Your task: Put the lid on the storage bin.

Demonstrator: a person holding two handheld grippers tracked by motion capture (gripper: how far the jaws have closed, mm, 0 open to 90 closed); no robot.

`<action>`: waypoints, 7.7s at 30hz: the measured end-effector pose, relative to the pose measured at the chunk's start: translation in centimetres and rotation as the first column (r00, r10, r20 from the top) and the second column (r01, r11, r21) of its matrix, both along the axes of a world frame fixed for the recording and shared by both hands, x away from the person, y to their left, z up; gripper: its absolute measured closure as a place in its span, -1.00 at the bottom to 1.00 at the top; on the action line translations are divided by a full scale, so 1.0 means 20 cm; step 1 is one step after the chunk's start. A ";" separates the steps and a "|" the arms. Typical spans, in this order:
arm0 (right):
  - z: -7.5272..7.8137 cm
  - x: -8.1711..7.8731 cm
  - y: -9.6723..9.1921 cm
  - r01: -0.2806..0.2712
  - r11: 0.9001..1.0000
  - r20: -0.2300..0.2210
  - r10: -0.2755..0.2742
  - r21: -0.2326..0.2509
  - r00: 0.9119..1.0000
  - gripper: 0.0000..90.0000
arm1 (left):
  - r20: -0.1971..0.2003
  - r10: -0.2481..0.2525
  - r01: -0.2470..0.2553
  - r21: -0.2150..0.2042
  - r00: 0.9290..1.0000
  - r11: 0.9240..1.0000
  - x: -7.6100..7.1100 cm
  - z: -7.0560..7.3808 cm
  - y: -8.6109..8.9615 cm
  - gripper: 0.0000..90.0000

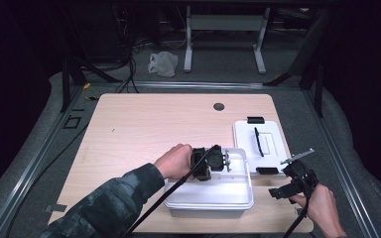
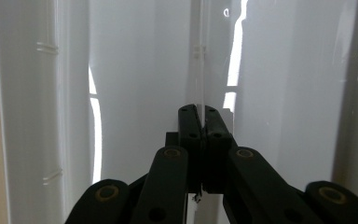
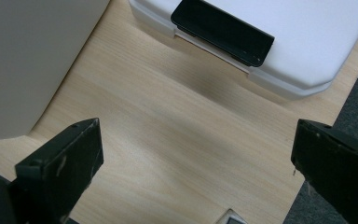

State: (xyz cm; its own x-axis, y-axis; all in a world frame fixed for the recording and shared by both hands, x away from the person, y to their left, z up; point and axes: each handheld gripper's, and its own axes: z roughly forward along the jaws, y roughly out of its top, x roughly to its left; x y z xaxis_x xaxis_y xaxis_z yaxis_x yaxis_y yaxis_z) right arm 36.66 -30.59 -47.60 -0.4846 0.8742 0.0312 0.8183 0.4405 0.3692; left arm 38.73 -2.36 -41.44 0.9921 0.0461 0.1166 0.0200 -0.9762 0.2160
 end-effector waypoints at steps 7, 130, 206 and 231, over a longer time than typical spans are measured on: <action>0.00 0.00 0.00 0.000 1.000 -0.004 0.000 0.001 1.000 -0.95 | -0.013 0.025 -0.025 0.002 1.000 1.000 0.00 -0.02 0.00 0.96; 0.12 0.83 0.05 0.190 0.979 -0.028 -0.192 -0.078 0.981 0.88 | -0.037 0.788 -0.789 -0.054 0.614 0.612 0.00 -0.35 1.21 -1.00; 0.47 0.17 0.97 -0.858 0.508 0.006 0.861 -0.075 0.509 0.87 | -0.061 0.779 -0.781 -0.019 0.624 0.625 0.04 -0.41 1.22 -1.00; 0.53 -0.05 0.37 -0.536 0.842 0.240 0.507 0.068 0.828 -1.00 | -0.037 0.787 -0.788 -0.044 0.616 0.615 0.04 -0.40 1.24 -1.00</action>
State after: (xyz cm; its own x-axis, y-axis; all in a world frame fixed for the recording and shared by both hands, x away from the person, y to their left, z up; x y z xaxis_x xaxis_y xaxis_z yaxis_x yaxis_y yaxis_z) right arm 35.71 -23.27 -37.01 -0.8746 0.4840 -0.0268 0.3792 0.7175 0.5842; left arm 39.58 22.44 -49.41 0.5735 0.8156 0.0775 0.7785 -0.5720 0.2583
